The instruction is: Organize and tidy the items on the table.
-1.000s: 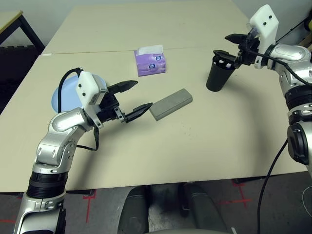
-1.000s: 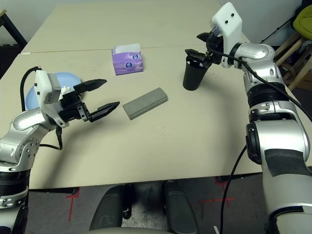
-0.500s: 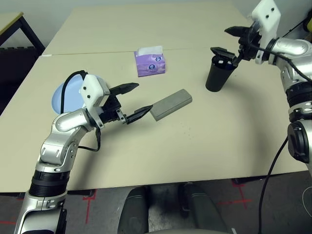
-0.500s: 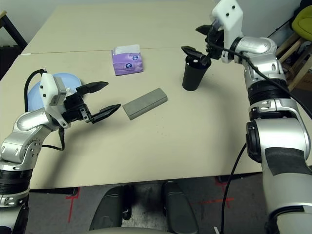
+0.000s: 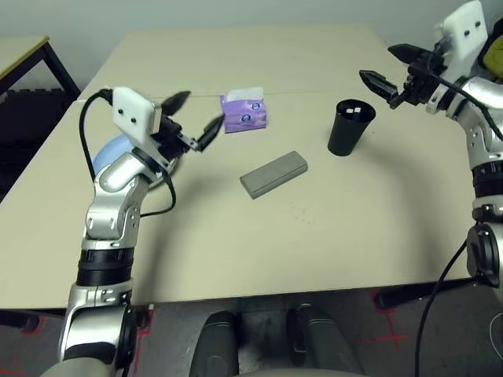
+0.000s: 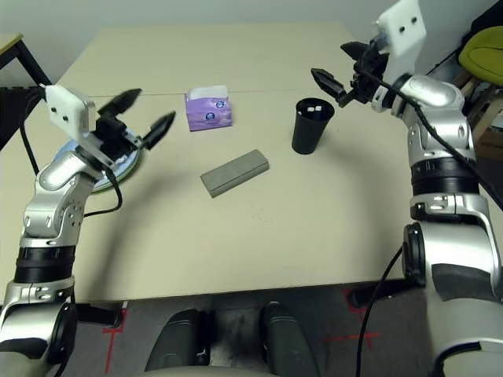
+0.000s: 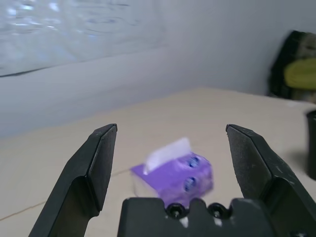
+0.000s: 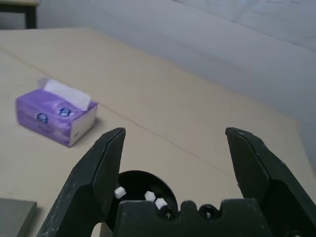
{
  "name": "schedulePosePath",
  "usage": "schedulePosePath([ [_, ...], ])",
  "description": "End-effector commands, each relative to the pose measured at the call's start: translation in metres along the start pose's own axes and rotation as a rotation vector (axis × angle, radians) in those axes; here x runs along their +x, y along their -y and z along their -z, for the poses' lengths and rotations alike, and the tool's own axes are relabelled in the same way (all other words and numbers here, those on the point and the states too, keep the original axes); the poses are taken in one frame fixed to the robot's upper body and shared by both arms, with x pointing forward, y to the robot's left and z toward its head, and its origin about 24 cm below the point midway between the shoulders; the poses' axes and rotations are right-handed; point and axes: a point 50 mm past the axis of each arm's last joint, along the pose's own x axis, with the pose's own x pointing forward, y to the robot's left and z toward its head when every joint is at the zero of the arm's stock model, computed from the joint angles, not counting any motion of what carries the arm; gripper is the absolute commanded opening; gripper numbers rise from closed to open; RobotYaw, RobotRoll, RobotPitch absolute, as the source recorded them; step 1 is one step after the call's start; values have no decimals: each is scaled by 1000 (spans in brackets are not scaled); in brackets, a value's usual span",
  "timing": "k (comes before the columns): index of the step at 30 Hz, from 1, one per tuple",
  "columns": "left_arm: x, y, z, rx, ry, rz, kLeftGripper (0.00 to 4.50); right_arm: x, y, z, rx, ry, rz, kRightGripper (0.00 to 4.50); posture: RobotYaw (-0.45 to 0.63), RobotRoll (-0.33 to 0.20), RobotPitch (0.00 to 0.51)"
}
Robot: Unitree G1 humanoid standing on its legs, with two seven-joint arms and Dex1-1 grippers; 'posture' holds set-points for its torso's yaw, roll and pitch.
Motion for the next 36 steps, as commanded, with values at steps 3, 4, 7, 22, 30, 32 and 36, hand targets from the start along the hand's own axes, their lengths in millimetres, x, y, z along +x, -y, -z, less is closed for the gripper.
schedulePosePath([
  [3, -1, -14, 4, 52, 2, -236, 4500, -6, -2, 18, 51, 8, 155, 4455, 12, 0, 48],
  [4, -3, -15, 5, 67, 0, -259, 4500, -6, -2, 21, 56, 5, 174, 4455, 12, 0, 48],
  [7, -13, -24, 8, 99, -5, -362, 4500, -8, -2, 32, 63, -18, 225, 4455, 21, 0, 54],
  [22, -72, -30, 34, 169, -97, -467, 4500, -37, -2, 89, 124, -97, 418, 4455, 58, 0, 61],
  [30, -103, -38, 50, 210, -179, -483, 4500, -57, 0, 116, 147, -160, 476, 4455, 59, 0, 63],
  [32, -111, -39, 55, 222, -195, -493, 4500, -60, -2, 123, 152, -173, 485, 4455, 62, 0, 58],
  [36, -127, -39, 66, 228, -240, -511, 4500, -63, -3, 131, 170, -195, 511, 4455, 71, 0, 54],
])
